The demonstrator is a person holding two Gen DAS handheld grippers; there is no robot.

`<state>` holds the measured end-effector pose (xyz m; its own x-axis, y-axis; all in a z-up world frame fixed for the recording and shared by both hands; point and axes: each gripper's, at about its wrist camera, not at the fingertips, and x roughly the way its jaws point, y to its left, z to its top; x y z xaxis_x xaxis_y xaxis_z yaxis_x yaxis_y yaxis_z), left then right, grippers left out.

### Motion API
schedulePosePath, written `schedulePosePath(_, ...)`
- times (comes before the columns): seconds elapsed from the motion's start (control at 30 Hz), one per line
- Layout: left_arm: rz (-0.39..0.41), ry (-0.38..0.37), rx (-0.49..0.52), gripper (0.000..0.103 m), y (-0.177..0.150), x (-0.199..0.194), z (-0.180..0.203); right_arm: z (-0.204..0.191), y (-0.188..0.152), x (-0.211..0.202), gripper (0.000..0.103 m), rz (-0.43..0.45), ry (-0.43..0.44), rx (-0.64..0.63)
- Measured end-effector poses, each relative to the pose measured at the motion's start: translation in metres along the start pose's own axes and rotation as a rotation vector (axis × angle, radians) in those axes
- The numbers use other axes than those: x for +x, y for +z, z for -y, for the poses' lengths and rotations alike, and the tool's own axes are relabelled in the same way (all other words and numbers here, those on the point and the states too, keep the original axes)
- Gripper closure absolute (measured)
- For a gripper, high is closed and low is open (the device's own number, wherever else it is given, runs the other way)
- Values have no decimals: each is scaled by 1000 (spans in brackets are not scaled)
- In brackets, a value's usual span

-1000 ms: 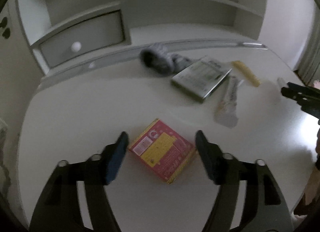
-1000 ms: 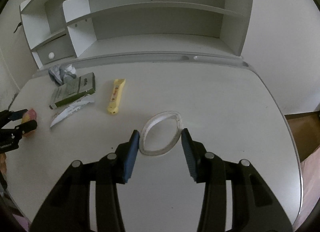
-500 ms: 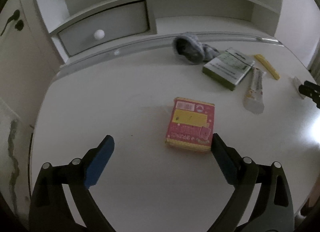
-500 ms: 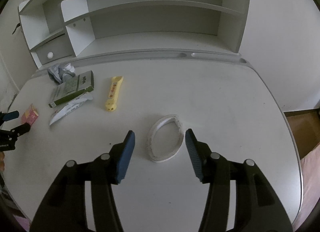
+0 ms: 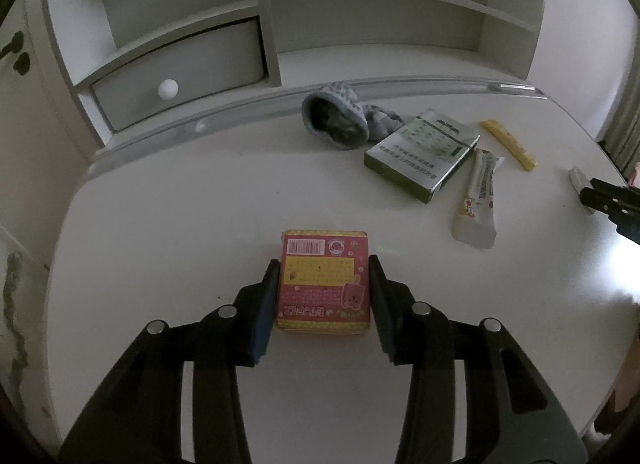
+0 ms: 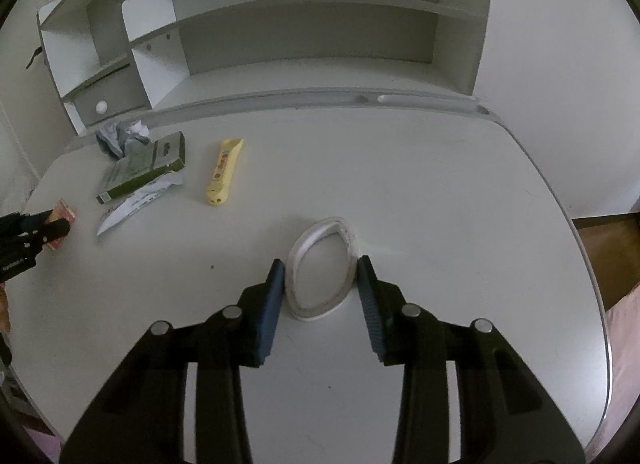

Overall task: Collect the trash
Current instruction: 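Grasp the red snack box with the left tool while the right tool grasps the white tape roll, then carry the red box and tape roll to the bin and open both tools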

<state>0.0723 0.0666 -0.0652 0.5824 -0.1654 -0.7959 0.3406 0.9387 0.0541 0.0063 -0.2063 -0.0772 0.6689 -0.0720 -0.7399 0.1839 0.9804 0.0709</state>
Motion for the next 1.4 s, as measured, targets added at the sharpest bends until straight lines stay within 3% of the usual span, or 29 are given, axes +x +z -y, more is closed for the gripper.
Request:
schedulePosePath(0.2, 8, -23, 13, 61, -1, -11, 6, 4, -2, -15, 66, 42, 30, 26)
schedulePosePath(0.33, 63, -64, 47, 61, 13, -31, 28, 11, 0, -25, 66, 62, 52, 25)
schedulePosePath(0.4, 92, -105, 120, 61, 23, -42, 62, 27, -2, -36, 66, 82, 136, 85)
schedulePosePath(0.53, 144, -212, 269, 61, 39, -64, 144, 69, -8, -89, 66, 153, 141, 120)
schedulePosePath(0.67, 177, -396, 453, 61, 39, -90, 261, 154, -39, -157, 66, 195, 54, 217)
schedulePosePath(0.77, 166, -534, 619, 61, 20, -104, 360, 225, -82, -197, 66, 181, -19, 340)
schedulePosePath(0.9, 84, -704, 814, 61, -33, -103, 481, 305, -167, -210, 66, 74, -132, 512)
schedulePosePath(1.0, -54, -773, 889, 61, -79, -76, 547, 353, -240, -189, 66, -64, -144, 653)
schedulePosePath(1.07, -161, -741, 918, 61, -110, -39, 580, 372, -287, -161, 66, -180, -143, 705)
schedulePosePath(1.1, -265, -705, 931, 61, -131, -5, 599, 379, -313, -141, 66, -250, -116, 742)
schedulePosePath(1.17, -429, -640, 924, 61, -162, 52, 614, 389, -357, -105, 66, -362, -42, 821)
schedulePosePath(1.23, -520, -597, 895, 61, -178, 91, 619, 395, -388, -73, 66, -456, -28, 851)
schedulePosePath(1.3, -577, -565, 847, 61, -186, 122, 627, 400, -407, -50, 66, -489, -12, 898)
schedulePosePath(1.4, -589, -535, 815, 61, -184, 140, 630, 401, -418, -28, 66, -489, 48, 970)
